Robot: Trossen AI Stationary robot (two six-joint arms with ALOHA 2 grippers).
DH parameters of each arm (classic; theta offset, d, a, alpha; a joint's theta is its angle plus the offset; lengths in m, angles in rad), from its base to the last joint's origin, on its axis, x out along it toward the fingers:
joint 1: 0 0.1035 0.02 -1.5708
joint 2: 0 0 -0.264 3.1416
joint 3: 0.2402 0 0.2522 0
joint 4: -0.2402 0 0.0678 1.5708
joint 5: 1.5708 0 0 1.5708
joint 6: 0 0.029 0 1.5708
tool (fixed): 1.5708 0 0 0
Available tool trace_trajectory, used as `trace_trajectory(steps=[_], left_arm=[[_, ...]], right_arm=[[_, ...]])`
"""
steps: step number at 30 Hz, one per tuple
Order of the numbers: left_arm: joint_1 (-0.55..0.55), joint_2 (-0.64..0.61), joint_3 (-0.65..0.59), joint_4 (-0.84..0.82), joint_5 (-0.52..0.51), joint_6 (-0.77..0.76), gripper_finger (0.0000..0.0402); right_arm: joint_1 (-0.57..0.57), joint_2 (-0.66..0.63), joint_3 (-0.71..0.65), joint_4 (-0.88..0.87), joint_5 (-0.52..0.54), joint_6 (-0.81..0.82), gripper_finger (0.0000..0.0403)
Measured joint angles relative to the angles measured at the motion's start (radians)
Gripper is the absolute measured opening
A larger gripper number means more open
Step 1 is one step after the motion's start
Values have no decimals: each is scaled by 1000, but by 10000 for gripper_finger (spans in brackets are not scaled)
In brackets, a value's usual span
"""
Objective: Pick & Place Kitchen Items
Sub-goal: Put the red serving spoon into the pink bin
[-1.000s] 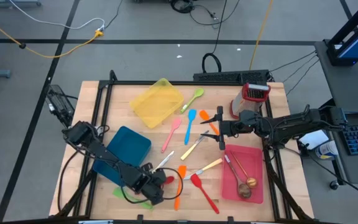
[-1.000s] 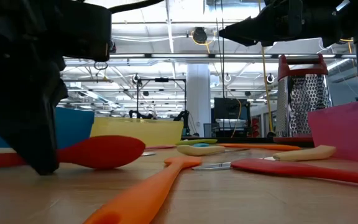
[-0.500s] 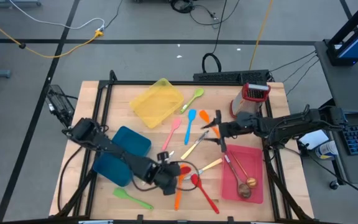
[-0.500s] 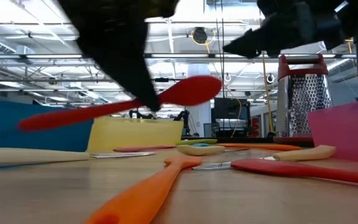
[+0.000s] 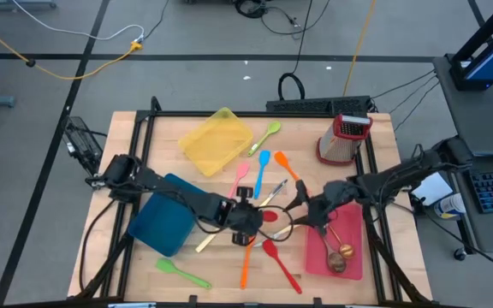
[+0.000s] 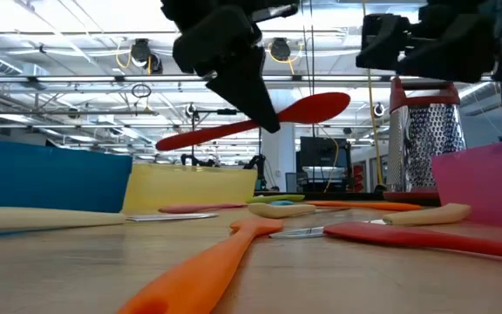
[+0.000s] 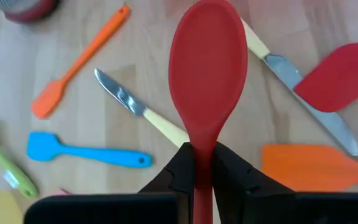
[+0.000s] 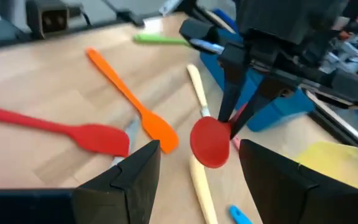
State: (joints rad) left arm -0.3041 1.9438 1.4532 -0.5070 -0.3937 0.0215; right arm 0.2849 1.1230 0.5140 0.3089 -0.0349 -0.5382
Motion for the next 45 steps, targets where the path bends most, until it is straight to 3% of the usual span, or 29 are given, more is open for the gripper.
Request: trace_trajectory(steps=[4, 7, 16, 21, 28, 36, 45], left_arm=[[24, 0, 0, 59, 11, 103, 45], [35, 0, 0, 122, 50, 188, 47], [95, 0, 0, 248, 129, 258, 43], [119, 0, 0, 250, 190, 239, 45], [121, -1, 0, 252, 187, 239, 46], [118, -1, 0, 250, 192, 225, 69], [120, -1, 1, 248, 184, 207, 71]], right_arm=[[59, 26, 0, 1, 202, -14, 212], [73, 51, 0, 1, 269, -51, 212], [77, 113, 0, 95, 270, -221, 188], [77, 117, 0, 120, 273, -281, 128], [77, 116, 0, 130, 275, -279, 23], [110, 110, 0, 133, 287, -183, 36], [223, 106, 0, 116, 511, -117, 21]])
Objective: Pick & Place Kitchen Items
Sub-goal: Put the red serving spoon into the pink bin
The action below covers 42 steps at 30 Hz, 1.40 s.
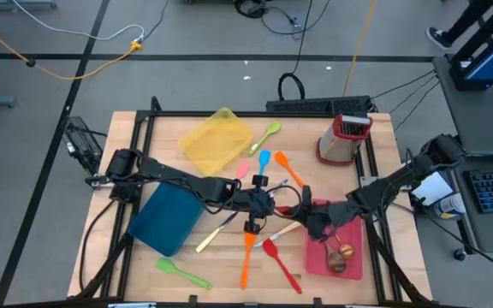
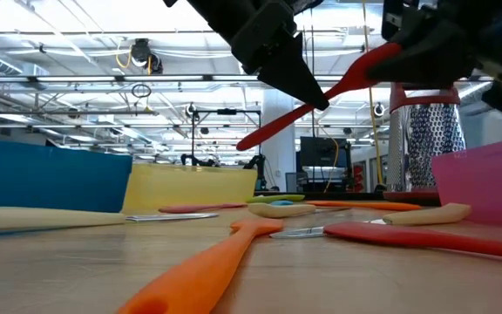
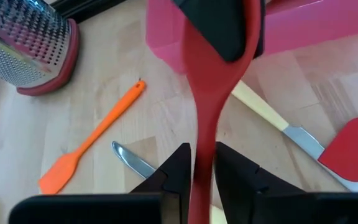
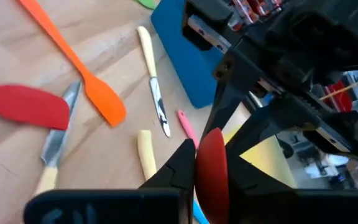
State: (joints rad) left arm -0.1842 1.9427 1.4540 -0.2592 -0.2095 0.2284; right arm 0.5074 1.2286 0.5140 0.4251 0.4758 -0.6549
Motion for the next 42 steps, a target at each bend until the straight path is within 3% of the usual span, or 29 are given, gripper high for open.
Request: trace_trajectory(steps=[5, 14, 16, 19, 24, 28, 34, 42], left_arm=[[-2, -5, 0, 14, 9, 2, 71], [4, -110, 1, 25, -17, 29, 72], [16, -133, 1, 22, -19, 31, 72], [34, -151, 1, 27, -27, 31, 72], [57, -146, 0, 22, -20, 31, 72], [75, -146, -3, 7, -19, -2, 72], [80, -146, -4, 34, -19, 8, 72], [93, -146, -4, 68, -20, 40, 72]], right_arm=[[68, -34, 0, -75, 28, 118, 32], [276, -229, 0, -200, 203, 243, 25], [328, -281, 0, -208, 176, 274, 25], [390, -338, 0, -220, 46, 343, 25], [458, -402, 1, -291, -83, 572, 25], [488, -440, 1, -419, -86, 796, 25], [523, -499, 29, -438, -82, 822, 25], [568, -570, 256, -974, 18, 1106, 25]])
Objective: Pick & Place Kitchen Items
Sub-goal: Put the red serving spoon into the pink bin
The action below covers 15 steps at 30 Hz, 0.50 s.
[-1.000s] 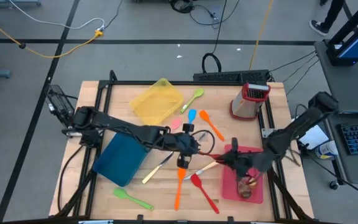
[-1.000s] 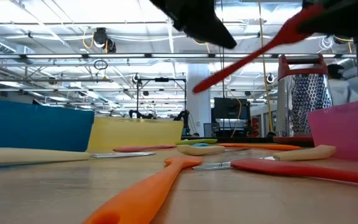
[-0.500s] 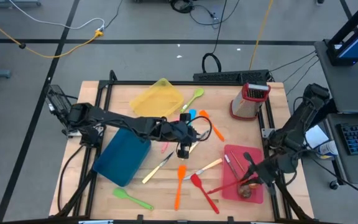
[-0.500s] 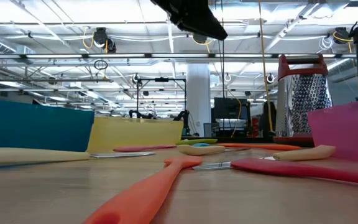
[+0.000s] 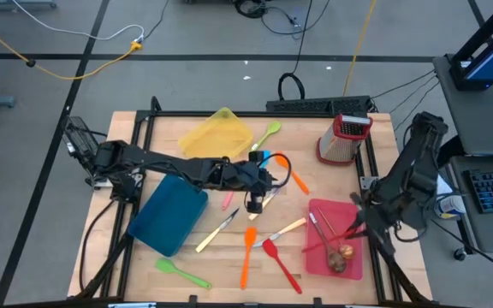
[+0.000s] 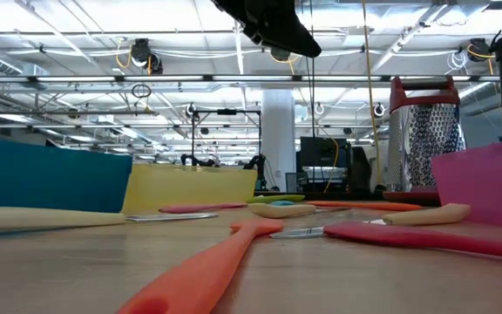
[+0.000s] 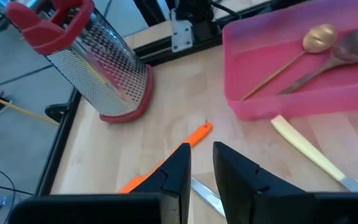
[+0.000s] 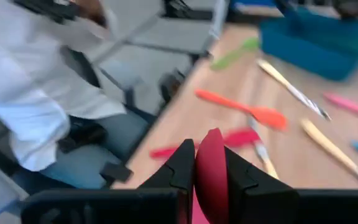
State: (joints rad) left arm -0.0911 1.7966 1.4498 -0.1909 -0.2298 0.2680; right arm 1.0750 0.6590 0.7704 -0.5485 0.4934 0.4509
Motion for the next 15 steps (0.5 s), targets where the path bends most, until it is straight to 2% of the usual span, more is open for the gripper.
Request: trace_trajectory(steps=[7, 11, 15], left_arm=[[29, 0, 0, 13, 0, 16, 72], [55, 0, 0, 25, 0, 33, 72], [83, 0, 0, 29, 0, 51, 72]], right_arm=[[0, 12, 145, -388, 7, 222, 25], [0, 14, 168, -545, 12, 329, 25], [-4, 28, 156, -671, 89, 438, 26]])
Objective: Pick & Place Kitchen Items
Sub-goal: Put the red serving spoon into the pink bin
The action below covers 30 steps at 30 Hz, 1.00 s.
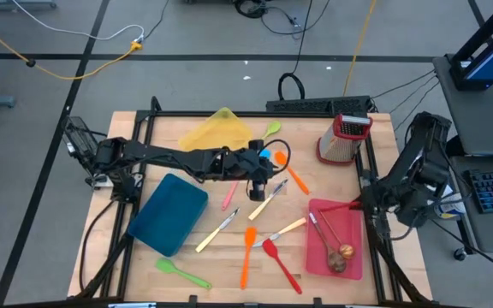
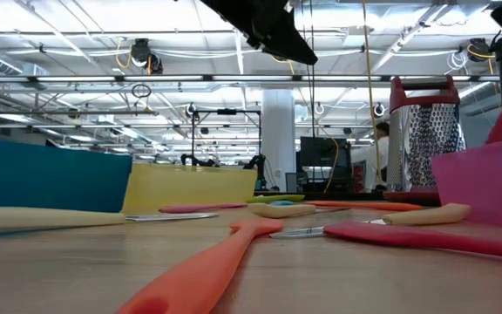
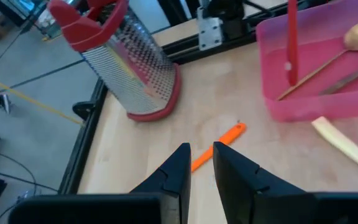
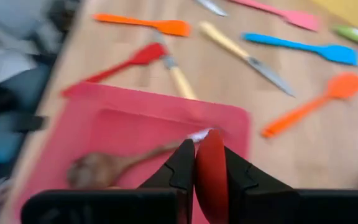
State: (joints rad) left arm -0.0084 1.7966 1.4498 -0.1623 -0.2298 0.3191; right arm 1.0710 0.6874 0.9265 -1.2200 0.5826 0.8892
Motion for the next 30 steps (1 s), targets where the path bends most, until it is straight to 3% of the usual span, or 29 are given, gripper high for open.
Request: trace_trajectory(steps=[8, 16, 25, 30], left_arm=[[46, 0, 0, 8, 1, -15, 72], [64, 0, 0, 12, 1, -14, 72], [73, 0, 0, 38, 2, -13, 72], [75, 0, 0, 63, 2, -13, 72]], right_arm=[[-34, 91, -107, 107, -10, 12, 28], [-87, 268, -158, 150, -14, -44, 33], [-166, 446, -158, 261, -241, 17, 55], [-182, 505, -158, 369, -287, 27, 82]])
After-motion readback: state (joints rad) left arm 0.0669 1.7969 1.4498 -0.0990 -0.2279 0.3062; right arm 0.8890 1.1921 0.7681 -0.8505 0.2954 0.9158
